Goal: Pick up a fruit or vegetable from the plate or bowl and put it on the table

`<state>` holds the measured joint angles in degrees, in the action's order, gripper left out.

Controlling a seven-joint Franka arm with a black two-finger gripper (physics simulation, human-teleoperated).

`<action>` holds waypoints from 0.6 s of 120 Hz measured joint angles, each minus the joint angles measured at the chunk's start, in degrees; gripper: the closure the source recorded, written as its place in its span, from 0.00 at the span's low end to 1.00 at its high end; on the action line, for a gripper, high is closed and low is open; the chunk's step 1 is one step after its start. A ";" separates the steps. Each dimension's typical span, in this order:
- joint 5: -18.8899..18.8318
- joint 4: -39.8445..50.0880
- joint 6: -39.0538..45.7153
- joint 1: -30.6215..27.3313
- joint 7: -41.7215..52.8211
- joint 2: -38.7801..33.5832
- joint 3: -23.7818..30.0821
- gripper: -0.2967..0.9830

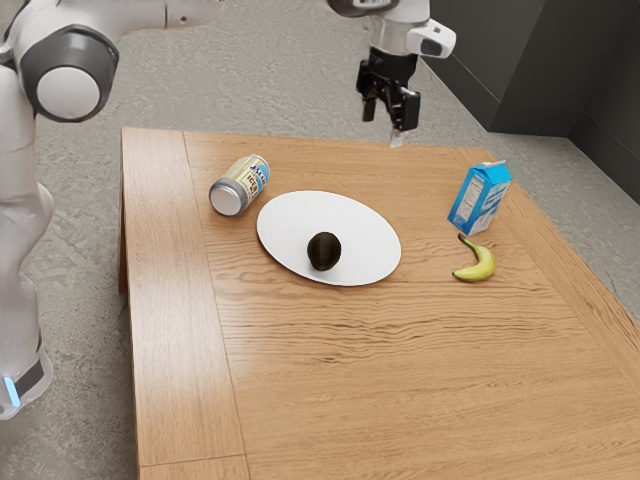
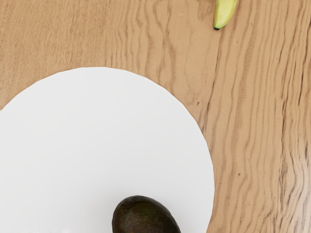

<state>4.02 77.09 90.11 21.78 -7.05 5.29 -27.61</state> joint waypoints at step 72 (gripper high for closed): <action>5.74 4.61 3.19 -4.01 -34.64 6.66 -6.64 0.23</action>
<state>9.76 81.69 93.29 17.77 -41.69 11.96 -34.25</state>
